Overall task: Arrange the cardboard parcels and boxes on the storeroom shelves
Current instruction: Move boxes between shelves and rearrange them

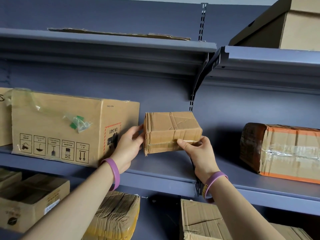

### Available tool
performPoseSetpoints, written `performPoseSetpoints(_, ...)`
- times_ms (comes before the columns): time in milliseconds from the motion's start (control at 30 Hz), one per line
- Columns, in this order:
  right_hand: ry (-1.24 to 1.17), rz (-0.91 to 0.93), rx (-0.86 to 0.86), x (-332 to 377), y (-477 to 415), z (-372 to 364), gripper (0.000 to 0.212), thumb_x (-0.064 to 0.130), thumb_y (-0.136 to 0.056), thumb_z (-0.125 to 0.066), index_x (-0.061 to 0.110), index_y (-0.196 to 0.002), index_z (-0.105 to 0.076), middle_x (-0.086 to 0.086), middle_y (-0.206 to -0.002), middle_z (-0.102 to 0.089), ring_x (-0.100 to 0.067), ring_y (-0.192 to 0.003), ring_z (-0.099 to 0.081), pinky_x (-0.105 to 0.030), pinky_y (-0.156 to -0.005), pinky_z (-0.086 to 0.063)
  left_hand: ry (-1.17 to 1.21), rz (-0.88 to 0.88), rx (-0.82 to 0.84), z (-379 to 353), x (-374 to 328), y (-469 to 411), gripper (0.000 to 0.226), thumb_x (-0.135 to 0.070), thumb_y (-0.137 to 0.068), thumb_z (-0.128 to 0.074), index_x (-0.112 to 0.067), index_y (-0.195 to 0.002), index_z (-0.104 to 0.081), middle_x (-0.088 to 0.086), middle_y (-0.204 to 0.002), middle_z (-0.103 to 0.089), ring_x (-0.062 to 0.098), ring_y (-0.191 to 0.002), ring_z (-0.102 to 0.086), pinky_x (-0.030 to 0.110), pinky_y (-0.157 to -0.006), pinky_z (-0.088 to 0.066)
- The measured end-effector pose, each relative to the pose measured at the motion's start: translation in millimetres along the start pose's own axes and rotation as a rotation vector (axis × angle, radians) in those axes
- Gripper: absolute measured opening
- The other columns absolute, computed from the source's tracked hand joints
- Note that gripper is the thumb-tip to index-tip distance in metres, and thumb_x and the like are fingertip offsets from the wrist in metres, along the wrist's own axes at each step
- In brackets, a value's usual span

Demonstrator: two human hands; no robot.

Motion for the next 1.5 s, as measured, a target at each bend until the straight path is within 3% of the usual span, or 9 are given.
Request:
performPoseSetpoints(100, -0.009, 0.016, 0.071, 4, 4, -3, 0.085, 0.061, -0.059, -0.086, 0.006, -0.119, -0.058, -0.003, -0.109, -0.071, -0.015, -0.097, -0.067, -0.029, -0.087, -0.049, 0.046, 0.037, -0.004, -1, -5, 2, 0.034, -0.015, -0.106, -0.041, -0.026, -0.132, -0.061, -0.004, -0.123, -0.068, 0.010, -0.108, -0.063, 0.030, -0.087, -0.055)
performPoseSetpoints(200, -0.041, -0.050, 0.068, 3, 5, -5, 0.068, 0.075, -0.070, -0.070, 0.020, -0.110, -0.065, 0.006, -0.111, -0.071, -0.009, -0.108, -0.063, -0.031, -0.099, -0.040, 0.130, 0.069, -0.006, -3, -13, 7, 0.030, -0.032, -0.107, -0.039, -0.027, -0.115, -0.068, 0.003, -0.114, -0.070, 0.013, -0.097, -0.065, 0.035, -0.084, -0.055)
performPoseSetpoints(433, -0.019, -0.046, 0.049, 4, 5, -4, 0.029, 0.043, -0.089, -0.069, 0.015, -0.094, -0.059, 0.004, -0.085, -0.062, -0.008, -0.075, -0.052, -0.026, -0.079, -0.038, 0.114, 0.056, 0.043, -2, -10, 6, 0.026, -0.047, -0.103, -0.044, -0.034, -0.117, -0.062, -0.016, -0.116, -0.068, 0.005, -0.113, -0.060, 0.034, -0.103, -0.042)
performPoseSetpoints(633, 0.085, -0.035, 0.023, 9, 8, -5, 0.025, 0.026, -0.088, -0.073, 0.012, -0.105, -0.062, -0.005, -0.103, -0.073, -0.018, -0.097, -0.067, -0.022, -0.081, -0.044, -0.038, -0.033, 0.049, 3, -2, 4, 0.036, -0.044, -0.094, -0.066, -0.031, -0.126, -0.059, -0.015, -0.127, -0.064, 0.005, -0.123, -0.055, 0.037, -0.112, -0.039)
performPoseSetpoints(800, 0.052, -0.023, 0.022, 10, 11, -6, 0.065, 0.065, -0.073, -0.075, 0.018, -0.115, -0.058, -0.001, -0.115, -0.068, -0.014, -0.107, -0.064, -0.030, -0.097, -0.048, 0.025, -0.077, 0.115, 2, -3, 6, 0.042, -0.011, -0.093, -0.068, -0.036, -0.123, -0.053, -0.014, -0.127, -0.064, -0.002, -0.122, -0.056, 0.018, -0.098, -0.042)
performPoseSetpoints(933, 0.059, -0.097, -0.016, 10, 8, -7, 0.078, 0.087, -0.067, -0.052, 0.025, -0.114, -0.059, 0.007, -0.119, -0.063, -0.012, -0.114, -0.056, -0.038, -0.104, -0.043, -0.013, -0.080, 0.128, 3, -1, 5, 0.058, 0.001, -0.091, -0.068, -0.043, -0.124, -0.047, -0.018, -0.125, -0.061, -0.007, -0.121, -0.052, 0.026, -0.109, -0.039)
performPoseSetpoints(1200, 0.052, -0.063, -0.064, 9, 9, -7, 0.038, 0.039, -0.089, -0.069, 0.014, -0.114, -0.056, -0.001, -0.110, -0.064, -0.010, -0.095, -0.059, -0.024, -0.077, -0.044, 0.002, -0.092, 0.163, 3, -1, 5, 0.063, 0.006, -0.084, -0.073, -0.041, -0.120, -0.049, -0.012, -0.135, -0.058, 0.003, -0.129, -0.052, 0.031, -0.112, -0.040)
performPoseSetpoints(1333, 0.078, -0.036, -0.042, 10, 9, -7, 0.034, 0.028, -0.089, -0.072, 0.016, -0.115, -0.055, 0.001, -0.107, -0.065, -0.009, -0.094, -0.061, -0.022, -0.076, -0.045, 0.077, -0.080, 0.152, 0, -5, 7, 0.047, -0.021, -0.085, -0.076, -0.034, -0.122, -0.051, -0.012, -0.132, -0.060, 0.000, -0.123, -0.055, 0.023, -0.106, -0.040)
performPoseSetpoints(1500, 0.081, -0.010, 0.007, 8, 8, -7, 0.043, 0.013, -0.086, -0.074, 0.017, -0.123, -0.052, -0.001, -0.112, -0.066, -0.014, -0.103, -0.065, -0.027, -0.094, -0.049, 0.091, -0.048, 0.064, 6, -1, 5, 0.064, -0.065, -0.068, -0.081, -0.031, -0.116, -0.055, -0.004, -0.130, -0.061, 0.011, -0.123, -0.057, 0.041, -0.113, -0.040)
Point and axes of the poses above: each hand's wrist, its own y-axis away from the middle knuckle, its own z-axis out of the back of the hand, x = y × z, the point moved 2 cm from there along -y, towards the middle knuckle
